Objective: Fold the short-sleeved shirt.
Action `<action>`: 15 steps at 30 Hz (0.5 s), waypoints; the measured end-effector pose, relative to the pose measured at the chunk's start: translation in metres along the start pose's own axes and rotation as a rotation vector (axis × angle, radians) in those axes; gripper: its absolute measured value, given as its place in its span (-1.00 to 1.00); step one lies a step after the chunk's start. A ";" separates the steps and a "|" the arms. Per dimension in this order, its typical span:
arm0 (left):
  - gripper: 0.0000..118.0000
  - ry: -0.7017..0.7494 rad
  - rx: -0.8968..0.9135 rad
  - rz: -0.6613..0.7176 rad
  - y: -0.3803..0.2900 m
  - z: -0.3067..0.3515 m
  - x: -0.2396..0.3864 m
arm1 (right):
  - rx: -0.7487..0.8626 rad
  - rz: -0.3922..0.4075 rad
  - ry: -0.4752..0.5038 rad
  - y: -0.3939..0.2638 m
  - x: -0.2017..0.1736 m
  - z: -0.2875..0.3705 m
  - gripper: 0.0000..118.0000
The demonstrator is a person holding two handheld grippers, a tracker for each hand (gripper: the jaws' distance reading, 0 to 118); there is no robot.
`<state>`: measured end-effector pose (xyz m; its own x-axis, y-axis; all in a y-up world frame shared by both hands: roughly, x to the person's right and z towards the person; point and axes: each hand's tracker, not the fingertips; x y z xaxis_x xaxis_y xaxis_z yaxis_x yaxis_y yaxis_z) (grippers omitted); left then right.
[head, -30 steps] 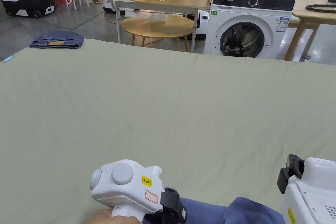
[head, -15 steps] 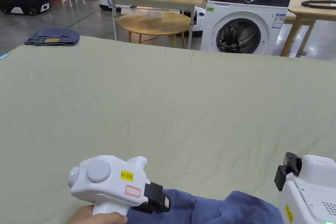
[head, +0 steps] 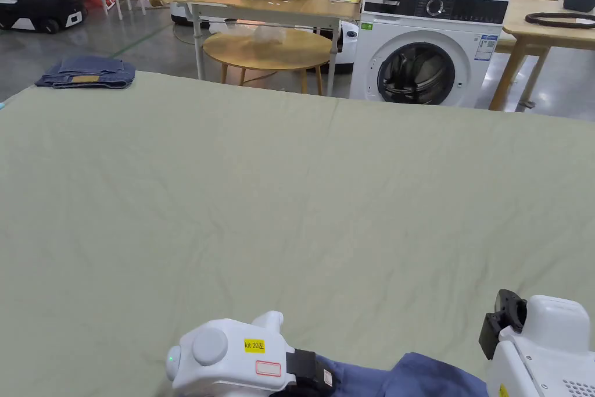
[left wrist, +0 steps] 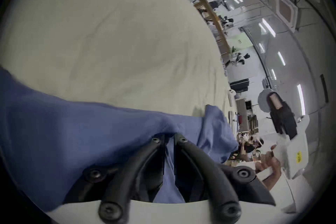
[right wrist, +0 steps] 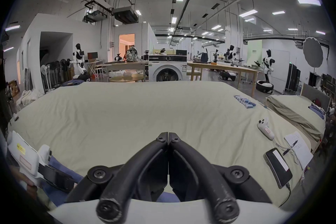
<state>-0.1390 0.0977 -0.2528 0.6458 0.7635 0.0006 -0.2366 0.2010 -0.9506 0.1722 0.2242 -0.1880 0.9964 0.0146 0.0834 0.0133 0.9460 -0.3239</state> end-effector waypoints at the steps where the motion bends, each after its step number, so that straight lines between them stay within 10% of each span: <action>1: -0.97 -0.012 0.001 0.011 0.000 -0.002 -0.001 | -0.002 0.001 0.001 -0.001 0.000 0.000 -1.00; 15: -0.99 -0.031 0.023 -0.117 0.010 0.072 0.022 | 0.009 -0.011 0.015 0.000 -0.004 0.000 -1.00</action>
<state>-0.1791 0.1603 -0.2399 0.6469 0.7529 0.1208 -0.1782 0.3033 -0.9361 0.1684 0.2244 -0.1882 0.9974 -0.0008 0.0725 0.0237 0.9490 -0.3145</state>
